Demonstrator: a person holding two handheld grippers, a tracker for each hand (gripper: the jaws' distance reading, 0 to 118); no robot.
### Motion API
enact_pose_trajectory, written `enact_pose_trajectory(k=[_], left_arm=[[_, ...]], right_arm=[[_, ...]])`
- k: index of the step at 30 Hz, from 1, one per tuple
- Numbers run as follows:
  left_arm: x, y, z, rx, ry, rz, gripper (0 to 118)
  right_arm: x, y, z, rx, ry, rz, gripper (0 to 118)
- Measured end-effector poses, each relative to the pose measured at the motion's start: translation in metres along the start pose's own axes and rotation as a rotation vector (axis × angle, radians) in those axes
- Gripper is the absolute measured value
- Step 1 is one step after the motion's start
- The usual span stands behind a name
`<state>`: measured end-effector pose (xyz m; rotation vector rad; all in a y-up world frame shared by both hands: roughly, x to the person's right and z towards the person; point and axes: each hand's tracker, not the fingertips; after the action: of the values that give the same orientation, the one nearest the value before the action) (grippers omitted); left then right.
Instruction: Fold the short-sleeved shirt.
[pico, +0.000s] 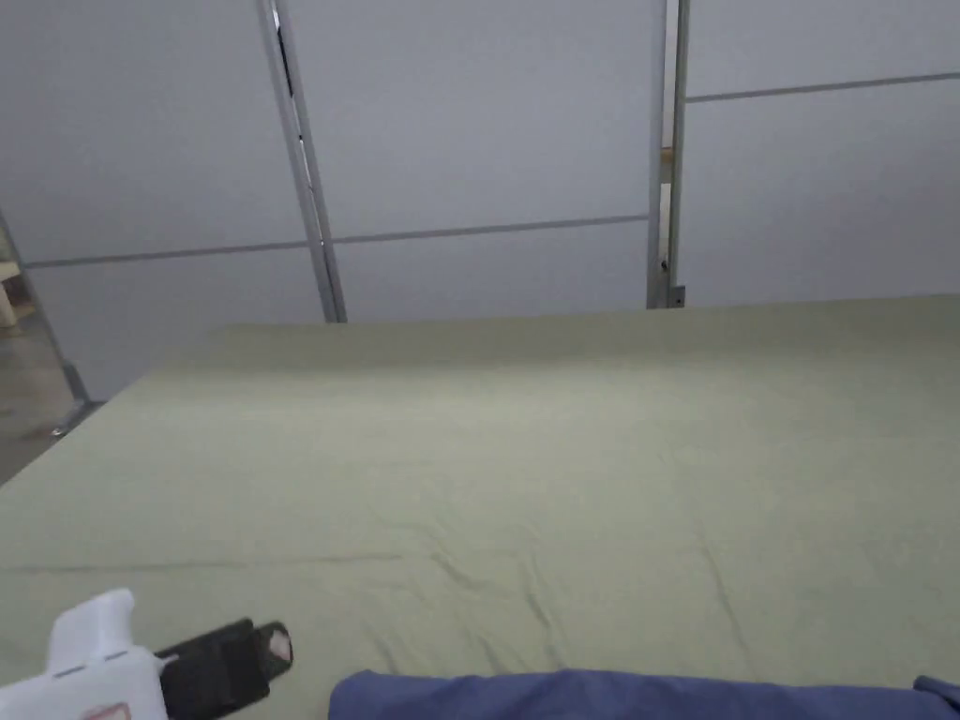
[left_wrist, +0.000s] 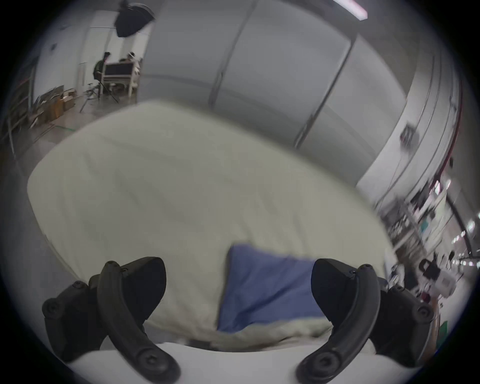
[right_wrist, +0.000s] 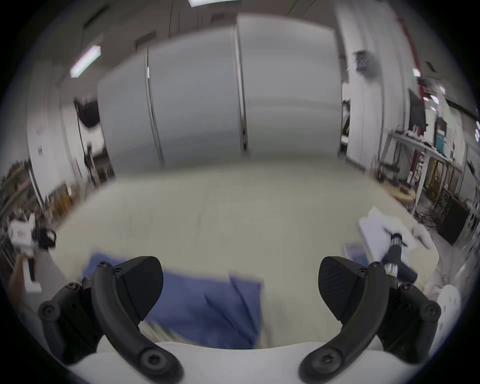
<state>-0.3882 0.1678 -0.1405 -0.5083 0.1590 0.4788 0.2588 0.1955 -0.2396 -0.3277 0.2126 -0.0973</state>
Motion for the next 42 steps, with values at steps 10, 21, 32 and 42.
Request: enact_pose_trajectory(k=[10,21,32,42], left_arm=[[0.113,0.071,0.107,0.533,0.004,-0.311,0],[0.020,0.051,-0.041,-0.089,-0.411,0.232,12],[-0.137,-0.065,-0.179,-0.610,-0.296,0.613,118],[-0.050,-0.077,-0.207,-0.661,-0.438,0.398,117]], right_arm=[[-0.068,0.112,0.027,0.378,-0.046,0.056,2],[-0.084,0.091,0.020,0.305,0.117,0.063,2],[-0.087,0.055,-0.021,0.133,0.137,0.124,2],[-0.107,0.030,-0.048,0.032,0.193,0.108,2]])
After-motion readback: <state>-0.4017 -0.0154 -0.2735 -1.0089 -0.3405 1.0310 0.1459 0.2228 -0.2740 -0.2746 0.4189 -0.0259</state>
